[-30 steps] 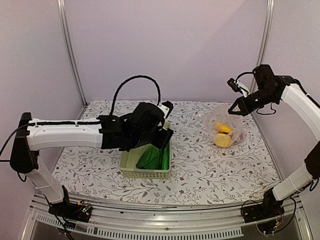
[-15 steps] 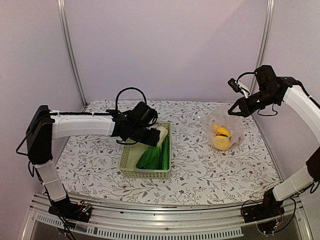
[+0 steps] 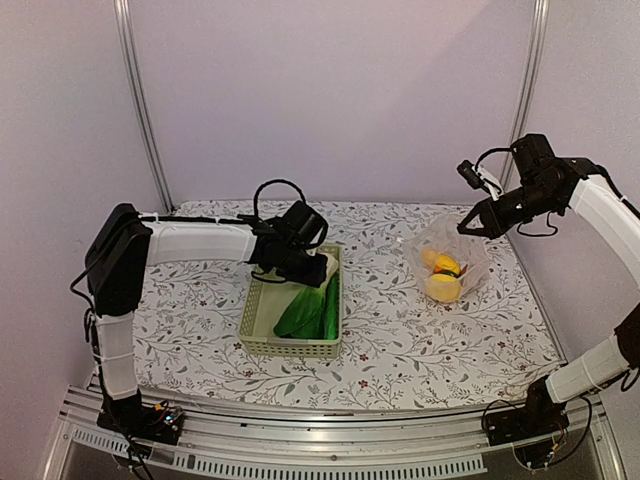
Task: Place the food in the zip-top bag and seal the zipper
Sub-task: Adjust the fake vegetable in the bin.
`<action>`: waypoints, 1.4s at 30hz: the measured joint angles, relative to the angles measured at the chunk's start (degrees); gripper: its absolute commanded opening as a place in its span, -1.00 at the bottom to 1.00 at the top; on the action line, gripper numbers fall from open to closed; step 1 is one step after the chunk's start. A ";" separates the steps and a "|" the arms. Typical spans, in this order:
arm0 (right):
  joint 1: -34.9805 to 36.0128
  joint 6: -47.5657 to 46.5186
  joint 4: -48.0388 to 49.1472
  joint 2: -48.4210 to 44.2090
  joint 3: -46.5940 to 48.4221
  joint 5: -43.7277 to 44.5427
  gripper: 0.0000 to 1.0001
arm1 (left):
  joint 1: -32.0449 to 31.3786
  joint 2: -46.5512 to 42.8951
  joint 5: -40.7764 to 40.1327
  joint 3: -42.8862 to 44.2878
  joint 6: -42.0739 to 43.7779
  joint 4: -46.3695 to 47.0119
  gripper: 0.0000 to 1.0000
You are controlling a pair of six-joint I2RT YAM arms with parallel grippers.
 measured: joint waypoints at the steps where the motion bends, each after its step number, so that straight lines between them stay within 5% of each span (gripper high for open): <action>1: 0.00 -0.02 0.00 -0.09 0.00 0.00 -1.00 | 0.02 0.00 0.09 0.04 -0.09 0.00 -0.18; 5: 0.00 -0.13 0.11 -0.66 -0.39 0.00 -1.00 | 0.17 -0.57 0.57 -0.74 -0.50 -0.37 0.21; 18: 0.00 -0.13 0.24 -1.18 -0.72 -0.55 -1.00 | 0.66 -0.63 2.86 -0.31 0.17 -3.50 -0.63; 32: 0.00 -0.15 0.35 -1.95 -0.74 -0.57 -1.00 | 1.66 -13.60 -5.68 -4.28 -0.63 -9.62 -0.63; 36: 0.00 -0.13 0.35 -1.95 -0.76 -0.59 -1.00 | 2.49 -13.18 -5.95 -6.43 -1.55 -10.10 -0.54; 42: 0.00 -0.15 0.35 -2.29 -1.11 -0.55 -1.00 | 2.56 -10.88 -5.62 -6.64 -2.27 -10.95 0.03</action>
